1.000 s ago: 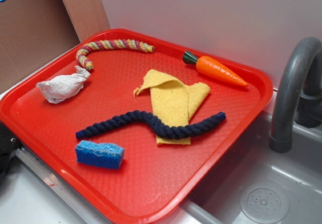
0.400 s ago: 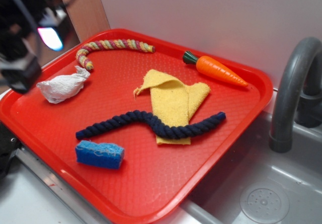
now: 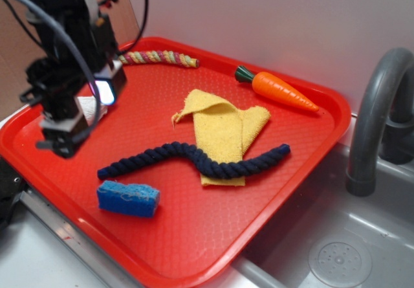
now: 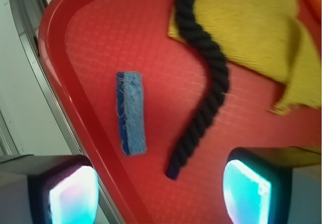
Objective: Grab the blue sponge.
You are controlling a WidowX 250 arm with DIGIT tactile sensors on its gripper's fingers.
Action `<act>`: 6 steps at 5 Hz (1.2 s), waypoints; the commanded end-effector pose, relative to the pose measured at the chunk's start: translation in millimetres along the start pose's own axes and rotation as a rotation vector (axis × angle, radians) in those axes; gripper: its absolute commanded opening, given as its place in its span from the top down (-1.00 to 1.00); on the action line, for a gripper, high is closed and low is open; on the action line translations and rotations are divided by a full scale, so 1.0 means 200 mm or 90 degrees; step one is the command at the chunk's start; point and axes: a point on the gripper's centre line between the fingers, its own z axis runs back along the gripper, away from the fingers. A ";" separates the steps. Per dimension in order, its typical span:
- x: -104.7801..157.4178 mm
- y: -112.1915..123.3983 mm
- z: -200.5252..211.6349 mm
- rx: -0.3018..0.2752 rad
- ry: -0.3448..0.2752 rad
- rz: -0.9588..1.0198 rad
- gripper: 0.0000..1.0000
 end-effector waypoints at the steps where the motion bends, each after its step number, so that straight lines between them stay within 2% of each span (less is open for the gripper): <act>1: 0.05 -0.14 -0.15 -0.007 0.044 -0.126 -1.00; 2: 0.03 -0.18 -0.26 -0.031 0.066 -0.122 -1.00; 4: 0.06 -0.20 -0.38 -0.035 0.136 -0.107 -1.00; 5: 0.08 -0.22 -0.38 -0.011 0.149 -0.094 1.00; 6: 0.08 -0.24 -0.34 -0.002 0.145 -0.072 1.00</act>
